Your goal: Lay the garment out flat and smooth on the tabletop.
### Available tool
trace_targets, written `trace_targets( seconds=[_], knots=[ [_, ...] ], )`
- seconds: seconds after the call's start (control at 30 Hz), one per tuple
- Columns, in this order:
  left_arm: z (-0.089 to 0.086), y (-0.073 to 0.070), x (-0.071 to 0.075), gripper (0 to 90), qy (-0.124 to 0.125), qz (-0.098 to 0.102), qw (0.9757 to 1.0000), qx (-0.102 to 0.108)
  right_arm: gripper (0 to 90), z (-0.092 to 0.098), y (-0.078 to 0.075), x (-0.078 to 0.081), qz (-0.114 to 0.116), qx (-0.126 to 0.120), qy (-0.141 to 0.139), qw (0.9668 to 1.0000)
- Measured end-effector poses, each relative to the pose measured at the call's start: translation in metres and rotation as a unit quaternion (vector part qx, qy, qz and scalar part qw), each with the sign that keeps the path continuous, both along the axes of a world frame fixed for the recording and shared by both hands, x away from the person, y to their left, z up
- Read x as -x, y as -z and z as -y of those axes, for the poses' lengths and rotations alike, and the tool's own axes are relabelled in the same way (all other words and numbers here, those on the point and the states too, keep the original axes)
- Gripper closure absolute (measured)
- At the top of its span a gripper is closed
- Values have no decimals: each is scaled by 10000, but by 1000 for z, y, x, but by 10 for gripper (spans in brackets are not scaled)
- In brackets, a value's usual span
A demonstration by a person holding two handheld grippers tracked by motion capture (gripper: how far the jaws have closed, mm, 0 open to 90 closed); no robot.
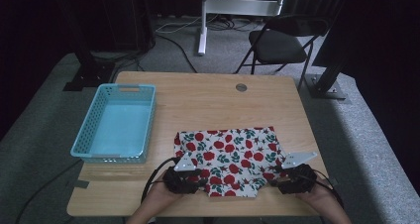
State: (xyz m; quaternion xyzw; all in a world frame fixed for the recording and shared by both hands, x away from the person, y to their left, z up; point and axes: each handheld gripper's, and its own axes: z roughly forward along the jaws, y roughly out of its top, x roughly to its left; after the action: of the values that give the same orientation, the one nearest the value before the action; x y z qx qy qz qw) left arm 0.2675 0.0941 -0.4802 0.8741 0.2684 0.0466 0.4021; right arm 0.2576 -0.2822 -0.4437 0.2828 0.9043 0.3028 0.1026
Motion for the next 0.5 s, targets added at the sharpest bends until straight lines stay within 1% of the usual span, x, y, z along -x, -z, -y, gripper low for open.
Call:
trace_targets(
  seconds=[0.03, 0.07, 0.13, 0.17, 0.23, 0.3, 0.33, 0.37, 0.4, 0.43, 0.47, 0.5],
  knots=[
    [0, 0, 0, 558, -5, -8, 10000, 5, 437, -1, 2, 2, 45, 52, -106, 9999],
    [0, 0, 0, 558, -5, -8, 10000, 5, 437, -1, 2, 2, 45, 52, -106, 9999],
    [0, 0, -1, 558, 6, -19, 10000, -2, 438, -5, 5, 4, 19, 133, -205, 9997],
    [0, 0, -1, 558, 7, -17, 10000, -3, 438, -6, 6, 4, 66, 164, -262, 9995],
    [0, 0, -1, 558, 14, -16, 10000, -20, 440, -10, 7, 2, 56, 142, -285, 9995],
    [0, -1, -1, 559, 5, -55, 10000, -11, 477, -13, 7, 0, 84, 157, -346, 9992],
    [1, -1, -1, 560, 1, -65, 10000, -12, 479, -16, 7, -1, 78, 170, -384, 9991],
    [1, -1, -1, 560, 8, -66, 10000, -15, 533, -19, 6, -2, 88, 204, -418, 9989],
    [1, -1, -2, 560, 6, -74, 10000, -10, 591, -21, 6, -2, 88, 244, -515, 9983],
    [1, -1, -2, 559, 10, -78, 10000, -6, 662, -23, 6, -3, 55, 251, -564, 9981],
    [1, -2, -2, 559, 16, -83, 10000, -8, 781, -25, 6, -5, 59, 299, -604, 9977],
    [0, -2, -2, 559, 37, -74, 10000, -19, 870, -26, 5, -6, 47, 328, -617, 9975]
  ],
)
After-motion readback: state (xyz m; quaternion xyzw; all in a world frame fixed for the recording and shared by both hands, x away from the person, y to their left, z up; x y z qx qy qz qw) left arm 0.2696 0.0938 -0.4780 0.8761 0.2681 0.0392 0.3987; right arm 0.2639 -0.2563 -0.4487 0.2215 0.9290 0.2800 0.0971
